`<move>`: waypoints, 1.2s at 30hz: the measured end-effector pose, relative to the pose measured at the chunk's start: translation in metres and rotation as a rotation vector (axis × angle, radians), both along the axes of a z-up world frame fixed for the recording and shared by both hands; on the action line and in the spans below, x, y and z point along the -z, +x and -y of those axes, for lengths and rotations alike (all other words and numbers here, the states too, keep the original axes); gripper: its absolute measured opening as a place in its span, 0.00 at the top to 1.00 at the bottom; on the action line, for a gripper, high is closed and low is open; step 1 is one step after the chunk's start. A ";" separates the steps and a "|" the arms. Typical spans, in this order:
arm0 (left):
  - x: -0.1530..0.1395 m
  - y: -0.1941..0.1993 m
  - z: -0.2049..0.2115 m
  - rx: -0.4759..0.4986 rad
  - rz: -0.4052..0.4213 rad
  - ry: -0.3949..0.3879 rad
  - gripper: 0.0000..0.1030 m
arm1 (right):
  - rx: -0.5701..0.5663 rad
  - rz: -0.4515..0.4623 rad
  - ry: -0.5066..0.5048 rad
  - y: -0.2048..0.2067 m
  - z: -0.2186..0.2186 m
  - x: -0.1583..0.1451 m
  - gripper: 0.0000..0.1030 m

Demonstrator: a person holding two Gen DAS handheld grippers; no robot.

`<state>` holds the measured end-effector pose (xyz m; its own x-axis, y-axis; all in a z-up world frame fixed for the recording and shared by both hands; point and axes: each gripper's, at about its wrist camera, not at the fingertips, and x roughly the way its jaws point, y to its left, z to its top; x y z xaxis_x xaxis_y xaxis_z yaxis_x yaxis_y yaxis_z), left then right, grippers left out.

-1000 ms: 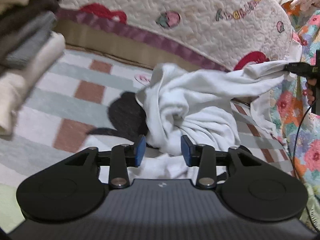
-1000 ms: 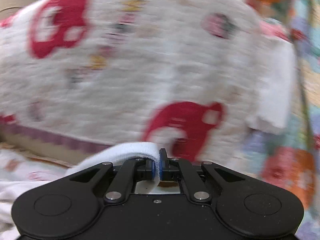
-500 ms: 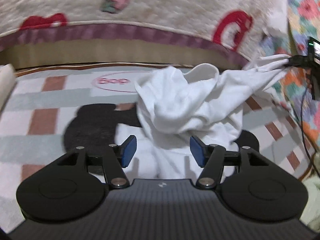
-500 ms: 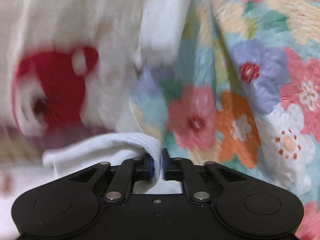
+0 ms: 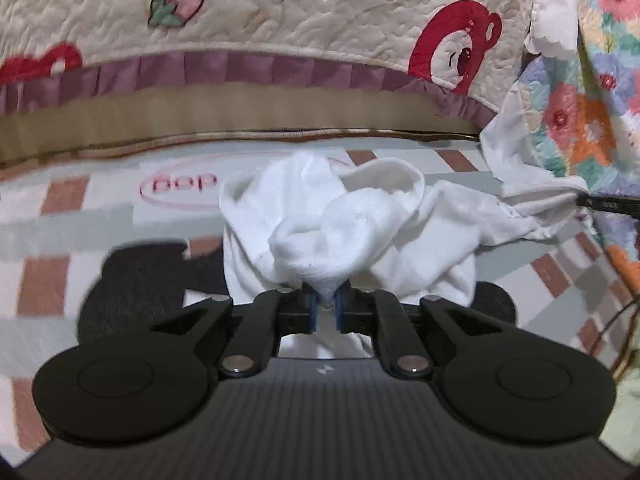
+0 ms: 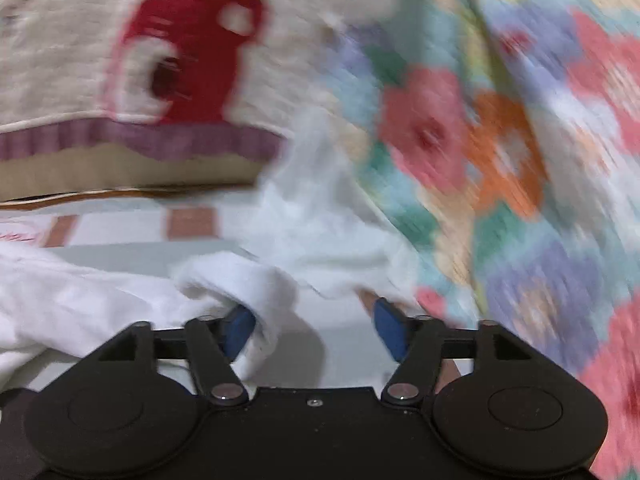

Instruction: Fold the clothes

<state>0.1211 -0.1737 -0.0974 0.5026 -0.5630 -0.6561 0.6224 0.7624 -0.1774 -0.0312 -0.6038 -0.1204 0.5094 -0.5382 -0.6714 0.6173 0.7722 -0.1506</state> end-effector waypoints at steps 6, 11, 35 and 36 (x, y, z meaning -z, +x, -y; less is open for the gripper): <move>-0.037 0.013 0.019 -0.008 0.153 -0.009 0.93 | 0.085 0.089 0.187 -0.033 0.015 0.007 0.35; -0.071 0.050 0.042 -0.032 0.212 -0.071 0.93 | -0.242 0.159 0.123 -0.007 -0.051 -0.016 0.35; -0.001 -0.031 -0.045 0.032 0.000 -0.034 0.49 | -0.544 0.136 0.016 0.172 -0.160 -0.017 0.96; 0.008 -0.038 -0.053 0.012 -0.027 -0.027 0.49 | -0.465 0.136 -0.022 0.166 -0.148 -0.015 0.96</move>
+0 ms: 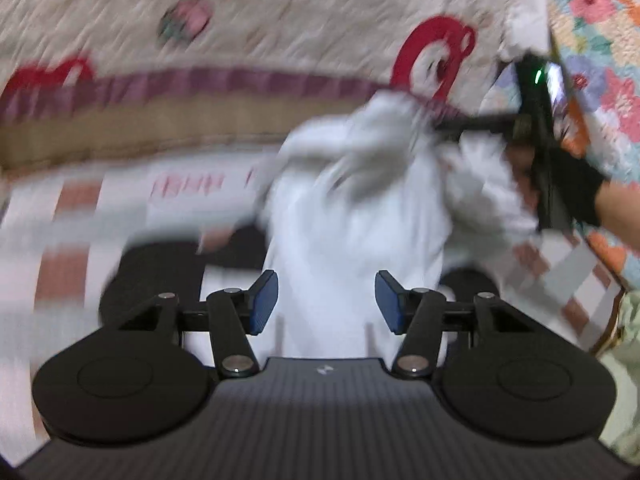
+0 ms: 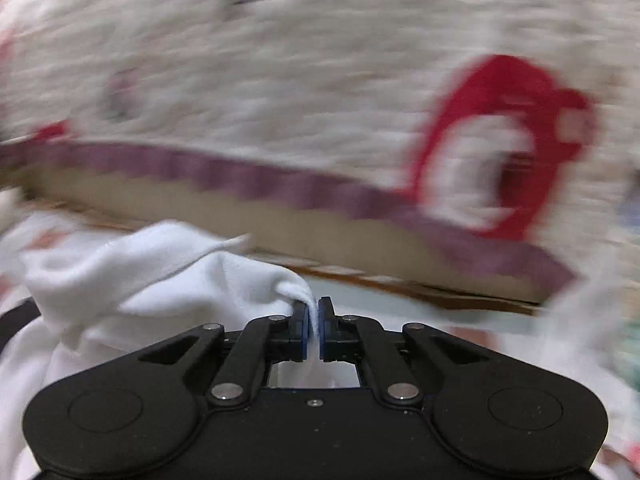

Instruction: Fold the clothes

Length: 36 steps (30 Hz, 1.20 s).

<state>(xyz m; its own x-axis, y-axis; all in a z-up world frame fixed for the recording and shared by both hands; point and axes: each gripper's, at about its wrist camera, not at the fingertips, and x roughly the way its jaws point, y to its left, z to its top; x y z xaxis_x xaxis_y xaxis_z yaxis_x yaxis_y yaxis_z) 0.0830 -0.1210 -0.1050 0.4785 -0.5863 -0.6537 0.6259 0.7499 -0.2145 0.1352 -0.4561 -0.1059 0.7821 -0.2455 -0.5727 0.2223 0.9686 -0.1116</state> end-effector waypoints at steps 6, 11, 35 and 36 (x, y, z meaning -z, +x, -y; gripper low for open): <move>0.039 -0.034 -0.022 -0.066 -0.118 0.010 0.40 | 0.092 0.013 0.318 -0.059 0.024 0.012 0.86; 0.050 -0.045 -0.012 -0.057 -0.017 0.098 0.87 | -0.024 0.015 0.456 -0.104 -0.017 0.030 0.73; -0.032 -0.023 -0.062 -0.087 -0.139 -0.252 0.90 | -0.273 -0.039 0.932 -0.135 -0.091 0.036 0.45; -0.031 -0.030 -0.060 -0.070 -0.150 -0.262 0.91 | -0.268 -0.029 0.970 -0.135 -0.090 0.034 0.45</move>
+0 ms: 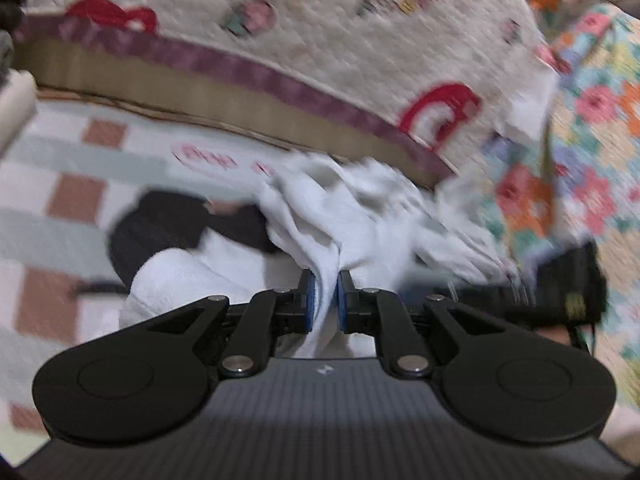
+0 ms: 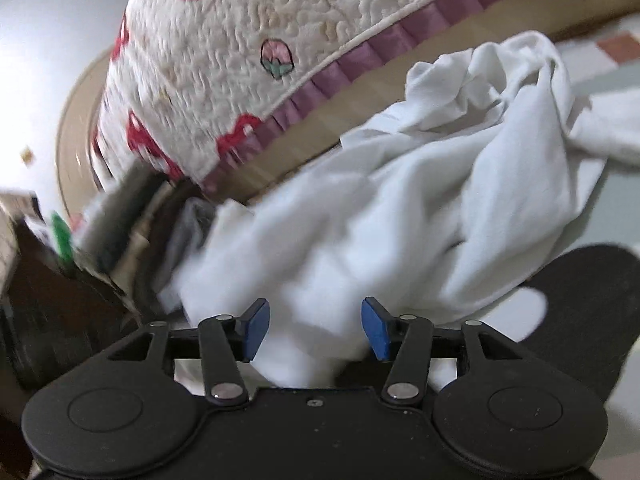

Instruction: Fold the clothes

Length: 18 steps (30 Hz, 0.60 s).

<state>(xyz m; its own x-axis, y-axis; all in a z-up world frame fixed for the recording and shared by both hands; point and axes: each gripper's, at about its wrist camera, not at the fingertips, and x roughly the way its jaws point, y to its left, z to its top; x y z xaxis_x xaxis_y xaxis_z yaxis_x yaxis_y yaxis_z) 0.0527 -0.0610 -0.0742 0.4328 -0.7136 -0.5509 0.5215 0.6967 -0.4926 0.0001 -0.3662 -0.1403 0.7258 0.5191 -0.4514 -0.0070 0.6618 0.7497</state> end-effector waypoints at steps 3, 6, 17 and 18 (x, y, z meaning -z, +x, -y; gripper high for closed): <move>0.006 -0.025 -0.002 0.053 -0.040 -0.095 0.94 | -0.028 0.017 0.122 -0.001 0.001 -0.003 0.44; 0.013 -0.033 0.004 0.054 -0.039 -0.054 0.96 | -0.070 -0.028 0.162 0.004 -0.008 0.007 0.36; 0.038 -0.035 -0.015 -0.084 0.034 0.197 0.94 | -0.152 -0.039 -0.258 0.030 -0.071 0.007 0.91; 0.040 -0.034 -0.019 -0.099 0.031 0.208 0.94 | -0.154 0.006 -0.281 0.027 -0.070 -0.002 0.91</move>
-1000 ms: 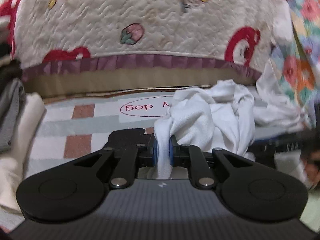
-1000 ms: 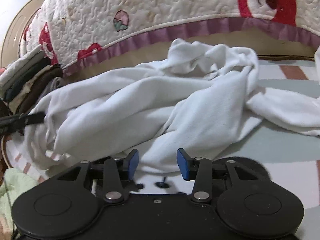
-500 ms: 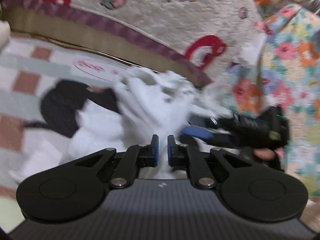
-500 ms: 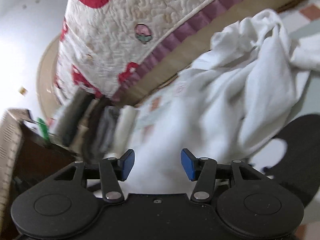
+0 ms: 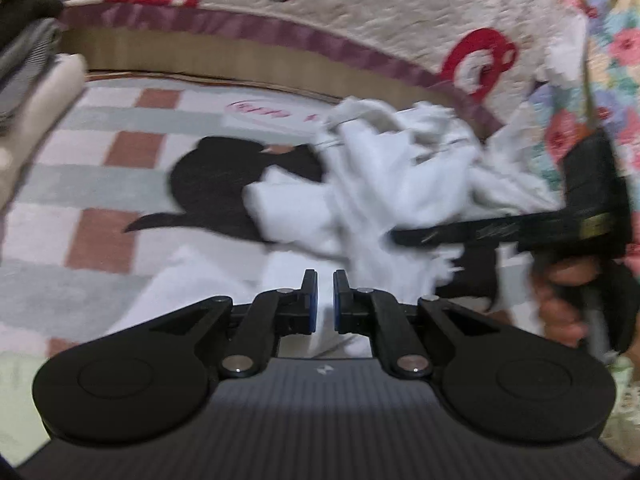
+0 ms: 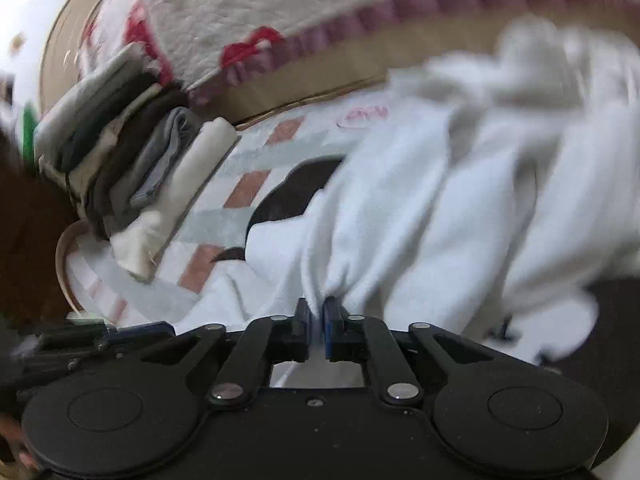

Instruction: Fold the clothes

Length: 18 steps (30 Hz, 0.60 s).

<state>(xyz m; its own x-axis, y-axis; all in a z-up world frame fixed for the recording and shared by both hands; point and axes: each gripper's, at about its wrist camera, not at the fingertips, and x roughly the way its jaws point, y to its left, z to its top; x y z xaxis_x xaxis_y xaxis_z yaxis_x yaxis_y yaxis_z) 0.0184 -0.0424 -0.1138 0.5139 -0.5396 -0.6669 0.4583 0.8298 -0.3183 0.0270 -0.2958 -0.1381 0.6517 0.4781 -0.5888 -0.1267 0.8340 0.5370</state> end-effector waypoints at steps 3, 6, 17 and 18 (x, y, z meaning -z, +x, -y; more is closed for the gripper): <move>0.002 0.001 -0.014 -0.038 -0.004 -0.010 0.94 | 0.080 0.100 -0.021 -0.021 0.023 -0.034 0.91; 0.004 0.006 -0.023 -0.061 -0.014 -0.024 0.93 | 0.200 0.148 -0.024 -0.048 0.061 -0.061 0.91; -0.004 0.029 0.013 0.024 -0.028 -0.052 0.83 | 0.539 0.000 -0.721 -0.130 0.139 -0.086 0.93; -0.004 0.030 0.023 0.046 -0.021 -0.045 0.80 | 0.575 -0.014 -0.756 -0.134 0.150 -0.082 0.93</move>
